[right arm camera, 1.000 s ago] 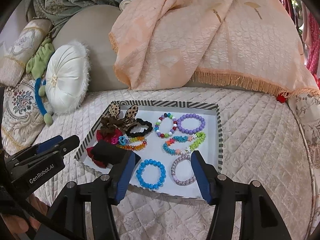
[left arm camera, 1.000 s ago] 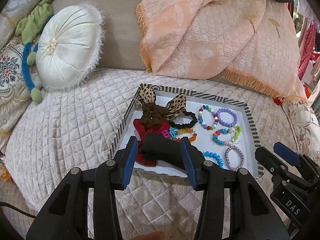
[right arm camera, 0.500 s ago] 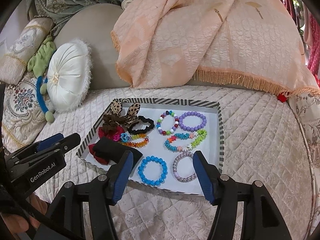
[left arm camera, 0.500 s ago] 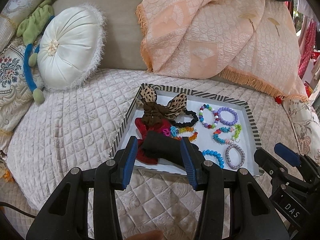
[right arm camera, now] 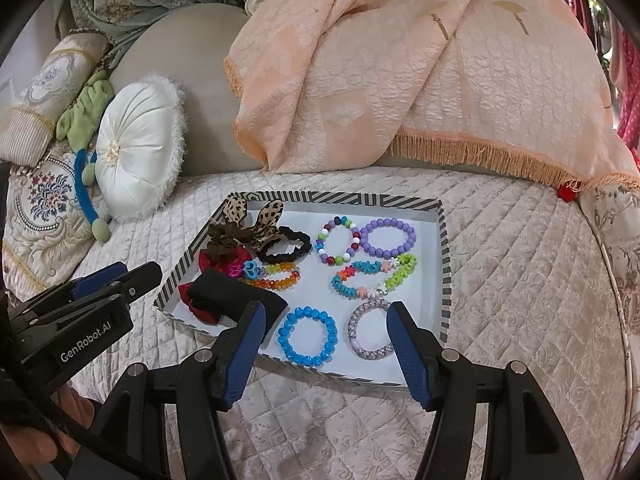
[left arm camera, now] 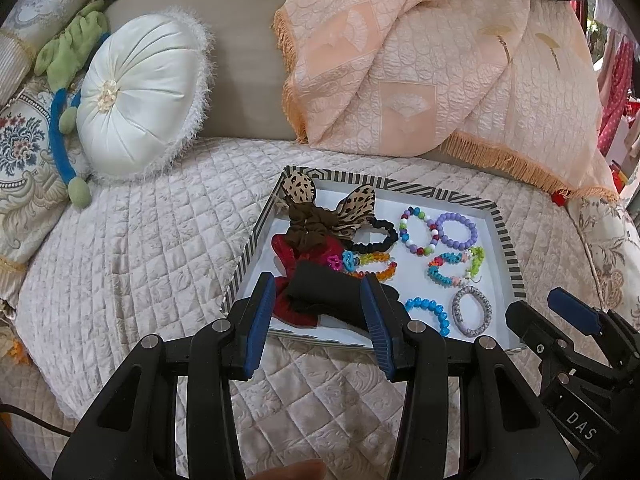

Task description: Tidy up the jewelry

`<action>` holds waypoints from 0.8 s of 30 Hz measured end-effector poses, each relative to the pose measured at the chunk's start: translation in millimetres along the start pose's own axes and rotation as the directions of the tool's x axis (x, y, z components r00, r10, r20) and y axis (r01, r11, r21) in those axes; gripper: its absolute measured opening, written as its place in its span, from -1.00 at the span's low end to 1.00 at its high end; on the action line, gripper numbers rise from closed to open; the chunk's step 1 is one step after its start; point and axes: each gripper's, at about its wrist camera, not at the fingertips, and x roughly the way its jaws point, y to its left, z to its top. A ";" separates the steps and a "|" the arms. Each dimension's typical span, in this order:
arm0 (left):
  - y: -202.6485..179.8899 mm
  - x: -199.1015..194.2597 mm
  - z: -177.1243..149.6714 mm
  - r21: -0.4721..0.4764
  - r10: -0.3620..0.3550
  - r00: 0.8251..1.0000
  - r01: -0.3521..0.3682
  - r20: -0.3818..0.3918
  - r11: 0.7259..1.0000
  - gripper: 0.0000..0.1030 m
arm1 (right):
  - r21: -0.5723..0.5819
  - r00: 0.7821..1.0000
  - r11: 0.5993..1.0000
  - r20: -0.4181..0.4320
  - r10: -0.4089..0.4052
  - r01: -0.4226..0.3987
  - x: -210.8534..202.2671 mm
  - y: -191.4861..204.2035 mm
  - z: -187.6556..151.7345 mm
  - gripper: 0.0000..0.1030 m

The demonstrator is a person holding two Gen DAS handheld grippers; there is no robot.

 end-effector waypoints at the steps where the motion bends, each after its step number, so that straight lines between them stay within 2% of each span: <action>1: 0.0 0.0 -0.2 0.000 0.001 1.000 -0.001 -0.001 1.000 -0.15 | 0.000 1.000 1.000 -0.002 0.001 -0.001 0.2 0.2 -0.2 0.18; 24: 0.1 -5.8 -1.1 0.019 0.007 1.000 -0.007 0.020 1.000 -0.15 | -0.005 1.000 1.000 -0.007 0.005 -0.005 -2.6 1.0 -3.0 0.20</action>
